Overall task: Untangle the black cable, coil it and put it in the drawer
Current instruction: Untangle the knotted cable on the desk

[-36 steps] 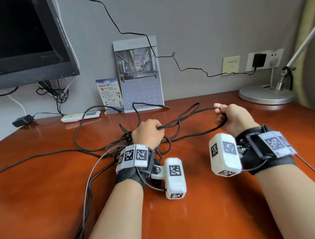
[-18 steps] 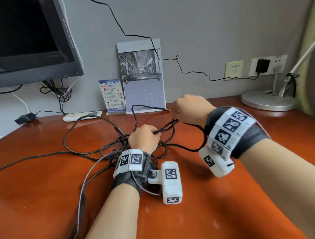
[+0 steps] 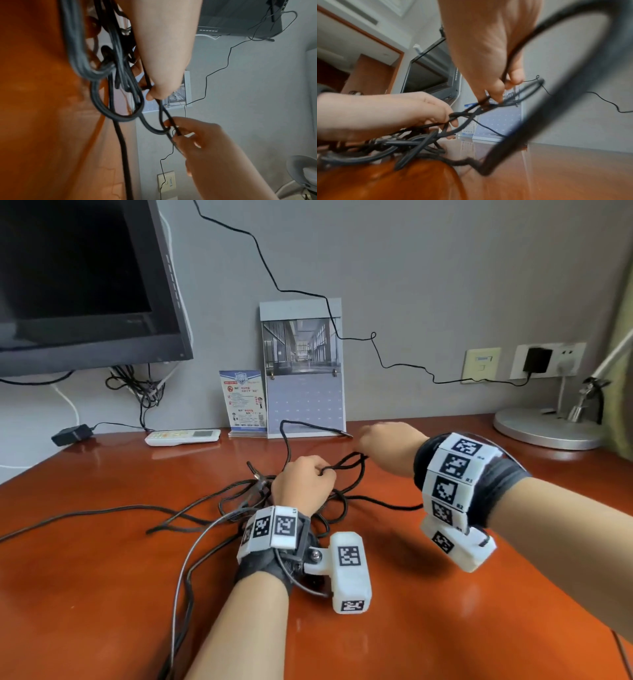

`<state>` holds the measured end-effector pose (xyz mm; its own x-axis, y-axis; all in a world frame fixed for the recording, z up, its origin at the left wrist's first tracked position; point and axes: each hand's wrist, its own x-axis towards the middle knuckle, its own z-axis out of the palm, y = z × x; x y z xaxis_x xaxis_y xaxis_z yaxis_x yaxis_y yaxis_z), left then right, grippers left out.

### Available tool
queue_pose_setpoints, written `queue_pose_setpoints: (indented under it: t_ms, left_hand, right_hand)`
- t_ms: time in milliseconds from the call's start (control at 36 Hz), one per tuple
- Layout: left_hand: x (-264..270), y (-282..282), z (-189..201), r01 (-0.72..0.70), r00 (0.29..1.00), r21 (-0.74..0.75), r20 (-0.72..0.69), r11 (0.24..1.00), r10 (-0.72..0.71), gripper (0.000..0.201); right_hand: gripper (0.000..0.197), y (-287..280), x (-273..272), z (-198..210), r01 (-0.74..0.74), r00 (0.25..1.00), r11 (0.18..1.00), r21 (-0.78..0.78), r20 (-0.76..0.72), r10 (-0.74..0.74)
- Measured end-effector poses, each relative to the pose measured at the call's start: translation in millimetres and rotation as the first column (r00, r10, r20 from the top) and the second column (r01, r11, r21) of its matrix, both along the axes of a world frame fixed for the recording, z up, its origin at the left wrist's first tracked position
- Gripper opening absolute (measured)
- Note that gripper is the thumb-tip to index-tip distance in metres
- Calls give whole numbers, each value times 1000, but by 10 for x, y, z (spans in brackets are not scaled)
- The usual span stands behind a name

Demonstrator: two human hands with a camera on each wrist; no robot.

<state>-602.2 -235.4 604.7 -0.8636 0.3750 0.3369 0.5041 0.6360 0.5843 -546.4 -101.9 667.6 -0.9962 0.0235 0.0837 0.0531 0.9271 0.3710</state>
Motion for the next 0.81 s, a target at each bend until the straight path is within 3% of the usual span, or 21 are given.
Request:
queue_pose_setpoints:
  t_ms: [139,278,333,417,500,528,583,611,667,722,806]
  left_hand:
    - [-44,-9,-3,26,999,32,-38,999,-24,24]
    - [-84,-5,-14,54,997,-84,-58,995,-59,13]
    - [-110,-9,-35,30,996,-81,-83,996,-37,10]
    - [-122,-2,-47,14,998,-23,-61,1000,-15,20]
    - [-162,13,-71,72,997,95,2,993,-73,17]
    - [-176,18,-78,75,997,123,12,990,-77,19]
    - [-213,22,-113,56,998,112,13,992,-58,23]
    - [-224,27,-127,48,999,87,9,995,-49,25]
    - [-224,38,-143,32,999,39,-5,999,-31,26]
    - [-218,48,-147,10,999,24,-39,1000,-9,27]
    - [-232,52,-153,-21,998,47,-60,999,23,25]
  right_hand:
    - [47,119,-1,59,-45,949,953,-298,-312,-52]
    - [31,201,-61,93,-75,823,731,-678,-456,-338]
    - [25,256,-75,120,-94,776,594,-799,-433,-459]
    - [23,316,-68,189,-182,731,298,-937,-331,-596]
    - [30,357,-19,244,-411,654,-118,-904,-202,-729]
    - [27,380,8,245,-446,645,-169,-879,-184,-742]
    - [13,418,43,238,-424,643,-125,-897,-201,-739]
    - [12,435,50,241,-375,643,-56,-925,-216,-735]
    - [27,438,38,269,-165,654,167,-972,-235,-719]
    - [39,357,23,301,64,680,424,-903,-272,-681]
    - [40,91,32,306,106,800,742,-662,-386,-458]
